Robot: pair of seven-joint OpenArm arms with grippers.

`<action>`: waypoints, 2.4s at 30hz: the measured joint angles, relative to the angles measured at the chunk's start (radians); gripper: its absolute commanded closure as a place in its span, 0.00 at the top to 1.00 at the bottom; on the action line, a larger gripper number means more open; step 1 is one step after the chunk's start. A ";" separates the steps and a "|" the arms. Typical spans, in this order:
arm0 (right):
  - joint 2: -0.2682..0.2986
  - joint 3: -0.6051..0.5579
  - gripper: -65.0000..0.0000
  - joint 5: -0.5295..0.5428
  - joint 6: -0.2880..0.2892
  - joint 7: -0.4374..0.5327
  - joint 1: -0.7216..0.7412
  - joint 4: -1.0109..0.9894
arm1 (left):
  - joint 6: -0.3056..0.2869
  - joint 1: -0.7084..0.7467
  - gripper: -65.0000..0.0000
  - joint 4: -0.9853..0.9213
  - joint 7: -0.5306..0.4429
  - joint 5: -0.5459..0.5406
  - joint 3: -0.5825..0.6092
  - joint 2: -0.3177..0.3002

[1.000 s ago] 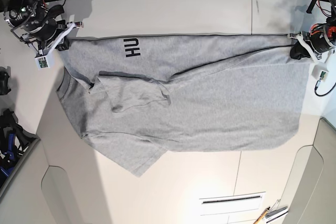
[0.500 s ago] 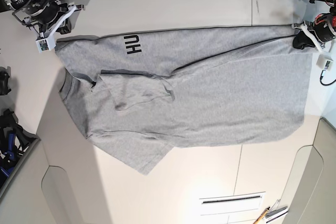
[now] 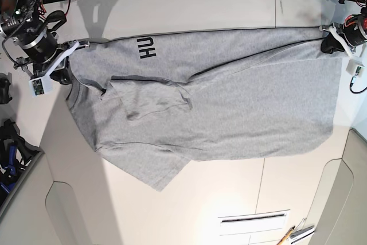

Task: Fold the T-shirt properly
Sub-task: 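Pull the shirt further toward the robot with both grippers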

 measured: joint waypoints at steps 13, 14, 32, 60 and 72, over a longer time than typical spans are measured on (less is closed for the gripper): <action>0.064 0.005 0.00 0.037 0.015 -0.030 0.023 -0.386 | 0.000 0.000 0.00 0.000 0.000 -0.002 0.000 0.000; 0.064 0.005 0.00 0.038 0.015 -0.025 0.017 -0.384 | 0.000 0.000 0.00 0.000 0.000 -0.001 0.000 0.000; 0.060 0.017 0.00 0.014 0.000 -0.181 -0.205 -0.089 | 0.007 0.037 0.00 0.001 0.037 -0.057 -0.007 -0.003; 0.058 0.055 0.00 0.014 0.000 -0.182 -0.218 -0.088 | -0.008 0.189 0.00 0.010 0.004 -0.160 -0.016 -0.014; 0.058 0.056 0.00 0.009 0.000 -0.188 -0.212 -0.055 | -0.015 0.196 0.00 0.007 0.056 -0.178 -0.094 0.000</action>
